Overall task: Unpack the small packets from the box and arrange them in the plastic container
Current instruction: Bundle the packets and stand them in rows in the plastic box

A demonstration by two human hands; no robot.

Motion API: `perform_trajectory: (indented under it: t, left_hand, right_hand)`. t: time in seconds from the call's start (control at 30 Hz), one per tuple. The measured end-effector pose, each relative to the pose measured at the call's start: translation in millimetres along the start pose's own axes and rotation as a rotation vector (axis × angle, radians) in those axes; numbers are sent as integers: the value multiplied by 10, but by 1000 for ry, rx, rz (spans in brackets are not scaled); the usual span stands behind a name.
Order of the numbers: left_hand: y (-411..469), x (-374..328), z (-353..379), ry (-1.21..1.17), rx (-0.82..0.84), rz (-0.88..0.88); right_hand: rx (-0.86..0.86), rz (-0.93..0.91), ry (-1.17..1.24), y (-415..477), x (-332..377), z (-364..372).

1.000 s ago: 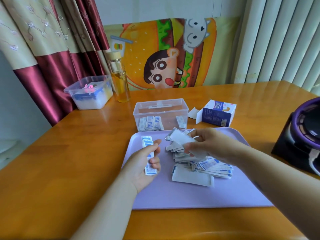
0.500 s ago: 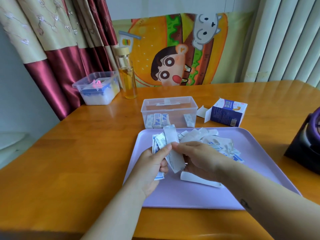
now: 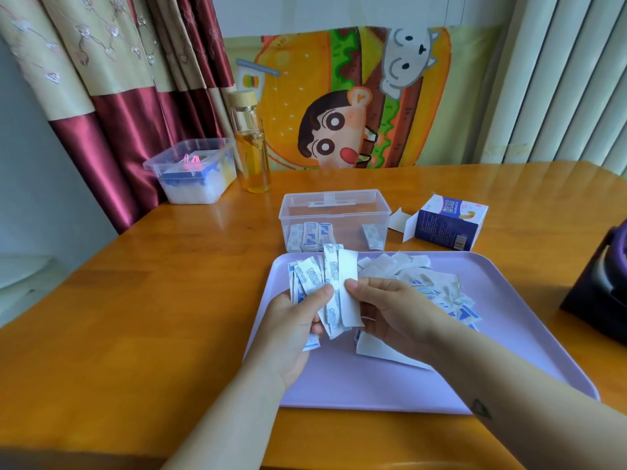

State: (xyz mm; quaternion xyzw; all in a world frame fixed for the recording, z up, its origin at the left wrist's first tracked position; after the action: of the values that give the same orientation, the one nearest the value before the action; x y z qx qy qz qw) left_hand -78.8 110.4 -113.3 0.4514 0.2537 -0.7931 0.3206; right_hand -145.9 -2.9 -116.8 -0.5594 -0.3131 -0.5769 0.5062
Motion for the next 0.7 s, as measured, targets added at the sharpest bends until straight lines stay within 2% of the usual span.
perform_trajectory:
  t: [0.13,0.27,0.37,0.43,0.5,0.57,0.7]
  left_hand:
    - [8,-1,23,27,-2,8]
    - [40,-1,-39,57,-52,7]
    - [44,-2,-48,37,-64,-29]
    - [51,8,-45,18,-63,-38]
    - [55,12,-17,-10,-30,-42]
    - [62,40,17,-26,22,-54]
    - [60,83,48,-30,111,-95]
  right_hand:
    - [-15,15,0,12,-29,-4]
    - [-132,-10,-149,-15,27,-92]
    - [-350,-181,-269,-48,183,-244]
    - [-433,-321,-345,-102,290,-272]
    - [-409,-403,-485,-167,343,-176]
    - [-332,-394,-530,-171,282,-91]
    - [-235,-292,-321,-140,171,-23]
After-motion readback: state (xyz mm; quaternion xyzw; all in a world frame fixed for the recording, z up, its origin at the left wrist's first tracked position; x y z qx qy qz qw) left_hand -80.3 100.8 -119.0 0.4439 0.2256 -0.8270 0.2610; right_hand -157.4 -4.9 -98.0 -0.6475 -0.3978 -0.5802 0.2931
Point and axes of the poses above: each hand's wrist, its own y-axis towards the middle knuckle, its own z-axis out of the palm, x = y × z, the point moved 3 cm from there along y, towards the middle knuckle, and after that the axes turned 9 degrees about -y, right-handed, at the moved point
